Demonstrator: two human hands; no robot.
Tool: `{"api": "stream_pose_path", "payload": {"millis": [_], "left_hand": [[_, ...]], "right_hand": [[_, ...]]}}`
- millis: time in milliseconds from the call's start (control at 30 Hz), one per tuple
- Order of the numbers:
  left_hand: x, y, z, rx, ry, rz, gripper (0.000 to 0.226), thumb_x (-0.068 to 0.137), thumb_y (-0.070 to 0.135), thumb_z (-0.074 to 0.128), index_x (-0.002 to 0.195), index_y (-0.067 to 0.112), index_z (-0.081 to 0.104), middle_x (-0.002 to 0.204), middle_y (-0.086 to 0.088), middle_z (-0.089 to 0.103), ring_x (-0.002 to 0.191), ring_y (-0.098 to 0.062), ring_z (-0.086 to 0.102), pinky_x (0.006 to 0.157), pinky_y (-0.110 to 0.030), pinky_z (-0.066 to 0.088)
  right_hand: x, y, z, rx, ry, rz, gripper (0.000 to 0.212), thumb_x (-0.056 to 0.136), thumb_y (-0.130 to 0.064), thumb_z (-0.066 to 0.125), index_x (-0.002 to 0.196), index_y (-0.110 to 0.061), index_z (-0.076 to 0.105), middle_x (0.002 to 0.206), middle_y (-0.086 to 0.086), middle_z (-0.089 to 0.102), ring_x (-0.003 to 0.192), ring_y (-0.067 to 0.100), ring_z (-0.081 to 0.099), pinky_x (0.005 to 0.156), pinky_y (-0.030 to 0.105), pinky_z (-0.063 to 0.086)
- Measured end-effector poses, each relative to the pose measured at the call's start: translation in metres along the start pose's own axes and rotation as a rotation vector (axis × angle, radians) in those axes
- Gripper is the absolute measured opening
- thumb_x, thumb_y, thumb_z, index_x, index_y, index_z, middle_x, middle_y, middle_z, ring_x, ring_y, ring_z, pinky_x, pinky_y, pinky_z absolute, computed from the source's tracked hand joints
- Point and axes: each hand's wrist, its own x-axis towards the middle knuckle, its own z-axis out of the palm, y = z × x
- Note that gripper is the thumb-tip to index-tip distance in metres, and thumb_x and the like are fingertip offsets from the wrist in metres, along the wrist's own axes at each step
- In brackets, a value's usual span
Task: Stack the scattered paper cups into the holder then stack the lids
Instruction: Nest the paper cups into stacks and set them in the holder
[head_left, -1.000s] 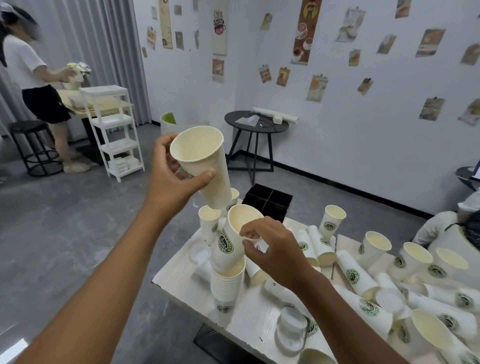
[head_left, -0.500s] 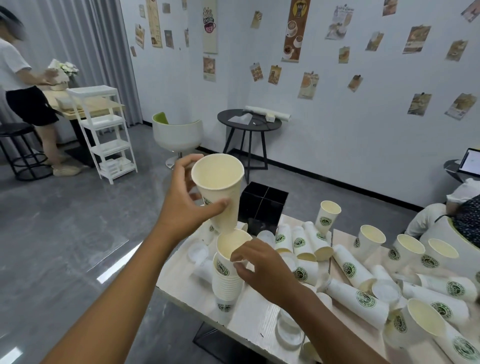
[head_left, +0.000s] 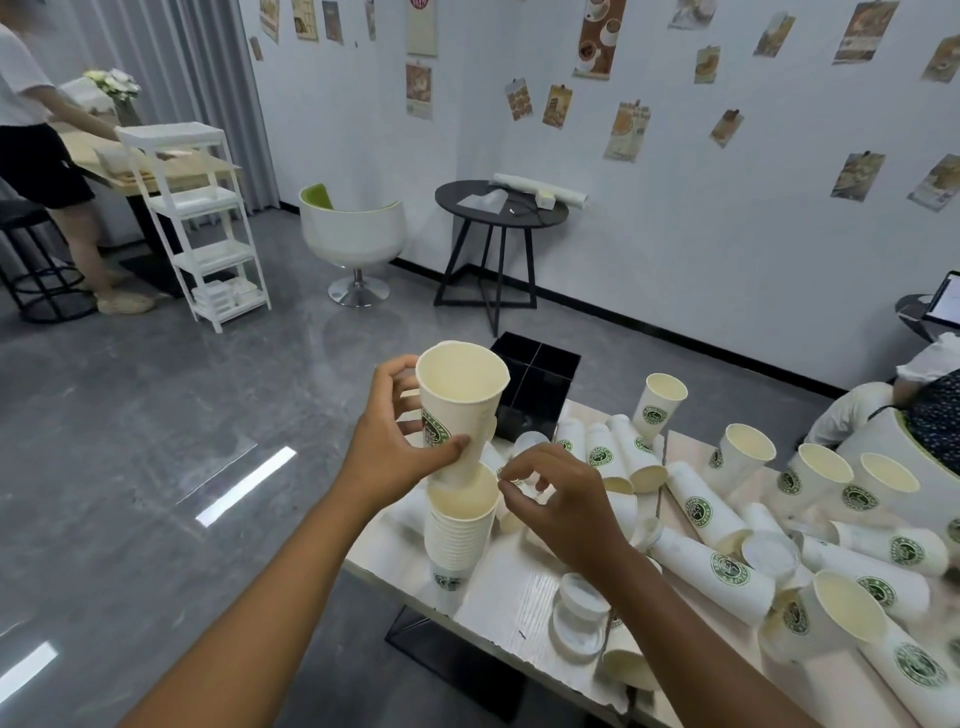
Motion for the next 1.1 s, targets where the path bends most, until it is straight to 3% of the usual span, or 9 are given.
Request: {"api": "stream_pose_path", "payload": {"millis": [167, 400, 633, 800, 867, 967, 1100], "left_hand": [[0.002, 0.000, 0.004, -0.013, -0.053, 0.022, 0.097, 0.064, 0.028, 0.097, 0.136, 0.051, 0.037, 0.134, 0.020, 0.053, 0.119, 0.002, 0.055, 0.095, -0.028, 0.056], [-0.004, 0.002, 0.005, 0.018, -0.101, 0.035, 0.102, 0.062, 0.032, 0.095, 0.136, 0.060, 0.030, 0.140, 0.014, 0.051, 0.123, -0.001, 0.055, 0.092, -0.019, 0.055], [-0.019, -0.013, 0.009, 0.050, -0.142, 0.004, 0.105, 0.065, 0.023, 0.097, 0.141, 0.054, 0.031, 0.140, 0.015, 0.053, 0.124, -0.009, 0.057, 0.096, -0.028, 0.057], [-0.029, -0.022, 0.010, 0.067, -0.163, -0.011, 0.104, 0.058, 0.044, 0.094, 0.141, 0.051, 0.032, 0.135, 0.017, 0.056, 0.126, -0.007, 0.057, 0.104, -0.028, 0.051], [-0.031, -0.025, 0.009, 0.087, -0.160, -0.005, 0.104, 0.060, 0.041, 0.096, 0.140, 0.053, 0.032, 0.135, 0.022, 0.054, 0.127, -0.005, 0.056, 0.105, -0.028, 0.050], [-0.032, -0.027, 0.009, 0.128, -0.157, 0.013, 0.099, 0.063, 0.037, 0.098, 0.139, 0.051, 0.036, 0.134, 0.031, 0.051, 0.128, -0.004, 0.054, 0.106, -0.028, 0.049], [-0.033, -0.030, 0.014, 0.169, -0.174, 0.023, 0.085, 0.066, 0.038, 0.095, 0.136, 0.041, 0.047, 0.136, 0.025, 0.054, 0.128, -0.006, 0.055, 0.106, -0.032, 0.049]], "right_hand": [[0.006, 0.000, 0.003, 0.040, 0.047, -0.030, 0.011, 0.082, -0.013, 0.078, 0.090, -0.016, 0.072, 0.087, -0.010, 0.067, 0.080, 0.010, 0.062, 0.069, 0.016, 0.044], [0.014, 0.003, 0.001, 0.105, 0.114, -0.034, 0.024, 0.081, -0.018, 0.083, 0.100, -0.013, 0.069, 0.100, -0.004, 0.067, 0.086, 0.016, 0.064, 0.064, 0.033, 0.055], [0.008, 0.007, 0.007, 0.097, 0.095, 0.042, 0.041, 0.078, -0.023, 0.088, 0.112, -0.018, 0.065, 0.106, -0.005, 0.067, 0.089, 0.011, 0.065, 0.066, 0.028, 0.058], [-0.002, 0.010, 0.009, 0.156, -0.004, 0.157, 0.059, 0.076, -0.025, 0.090, 0.123, -0.022, 0.056, 0.112, -0.009, 0.064, 0.096, 0.013, 0.064, 0.070, 0.024, 0.056], [-0.006, 0.010, 0.008, 0.176, -0.023, 0.185, 0.065, 0.075, -0.028, 0.090, 0.129, -0.025, 0.053, 0.115, -0.009, 0.064, 0.097, 0.013, 0.064, 0.072, 0.020, 0.055], [-0.009, 0.010, 0.007, 0.191, -0.041, 0.198, 0.065, 0.075, -0.034, 0.087, 0.131, -0.025, 0.054, 0.118, -0.010, 0.063, 0.099, 0.012, 0.063, 0.072, 0.019, 0.054], [-0.012, 0.013, 0.010, 0.201, -0.060, 0.232, 0.061, 0.076, -0.036, 0.085, 0.130, -0.026, 0.057, 0.120, -0.012, 0.062, 0.101, 0.012, 0.063, 0.071, 0.022, 0.054]]}}
